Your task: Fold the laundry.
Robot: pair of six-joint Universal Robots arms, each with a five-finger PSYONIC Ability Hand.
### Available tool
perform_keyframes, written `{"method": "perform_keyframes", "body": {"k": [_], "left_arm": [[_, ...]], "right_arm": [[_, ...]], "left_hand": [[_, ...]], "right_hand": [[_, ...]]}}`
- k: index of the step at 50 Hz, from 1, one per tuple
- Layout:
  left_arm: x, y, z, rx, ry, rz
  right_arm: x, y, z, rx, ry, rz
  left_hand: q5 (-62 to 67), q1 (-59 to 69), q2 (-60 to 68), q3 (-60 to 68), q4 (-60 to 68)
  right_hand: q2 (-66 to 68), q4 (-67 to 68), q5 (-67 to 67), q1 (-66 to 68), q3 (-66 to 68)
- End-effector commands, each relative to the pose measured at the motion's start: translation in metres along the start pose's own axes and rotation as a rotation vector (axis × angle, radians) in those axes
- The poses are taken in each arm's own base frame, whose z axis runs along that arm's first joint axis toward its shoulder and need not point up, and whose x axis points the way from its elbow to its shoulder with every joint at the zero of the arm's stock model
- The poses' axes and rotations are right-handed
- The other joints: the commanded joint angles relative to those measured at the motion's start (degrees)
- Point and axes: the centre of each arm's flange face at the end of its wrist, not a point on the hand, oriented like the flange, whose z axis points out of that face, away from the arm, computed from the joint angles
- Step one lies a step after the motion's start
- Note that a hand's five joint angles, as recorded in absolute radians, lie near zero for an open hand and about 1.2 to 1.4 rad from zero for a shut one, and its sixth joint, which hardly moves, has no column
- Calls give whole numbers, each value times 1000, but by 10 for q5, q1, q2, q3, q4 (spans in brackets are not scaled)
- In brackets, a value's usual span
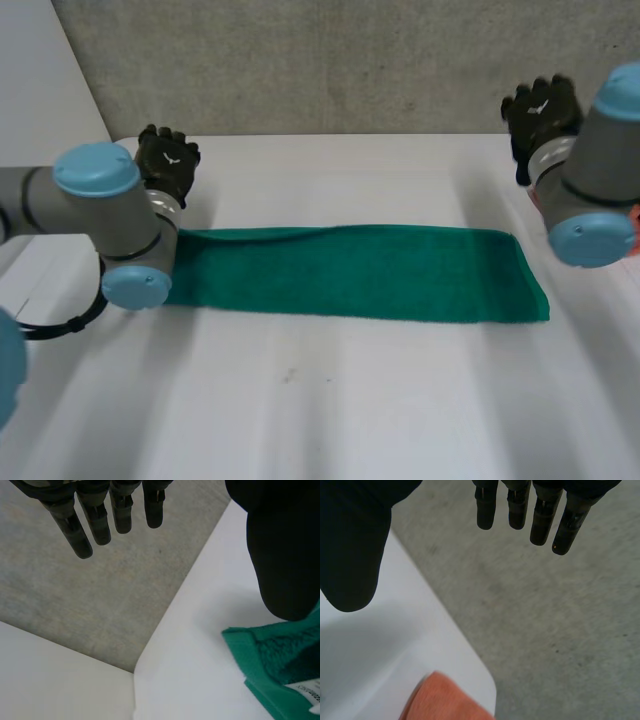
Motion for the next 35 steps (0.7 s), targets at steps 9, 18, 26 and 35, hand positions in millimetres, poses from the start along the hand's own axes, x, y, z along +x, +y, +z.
{"method": "perform_keyframes", "body": {"k": [9, 18, 26, 35], "left_arm": [[10, 13, -53, -32, 206, 16], [6, 39, -53, -115, 216, 12], [16, 52, -54, -152, 240, 6], [21, 53, -62, -163, 257, -34]], "right_arm": [[-12, 19, -67, -204, -355, 75], [-27, 69, -93, -373, -456, 144], [-28, 93, -108, -354, -443, 175], [-30, 107, -102, -315, -393, 172]], "left_hand": [[-22, -4, -11, -15, -11], [-12, 6, -1, -5, -1], [-12, 6, -1, -5, -1], [-13, 4, -3, -6, -2]], "right_hand": [[-25, -33, -37, -16, -22], [16, 8, 4, 25, 19], [127, 119, 115, 137, 130], [228, 220, 216, 237, 231]]}}
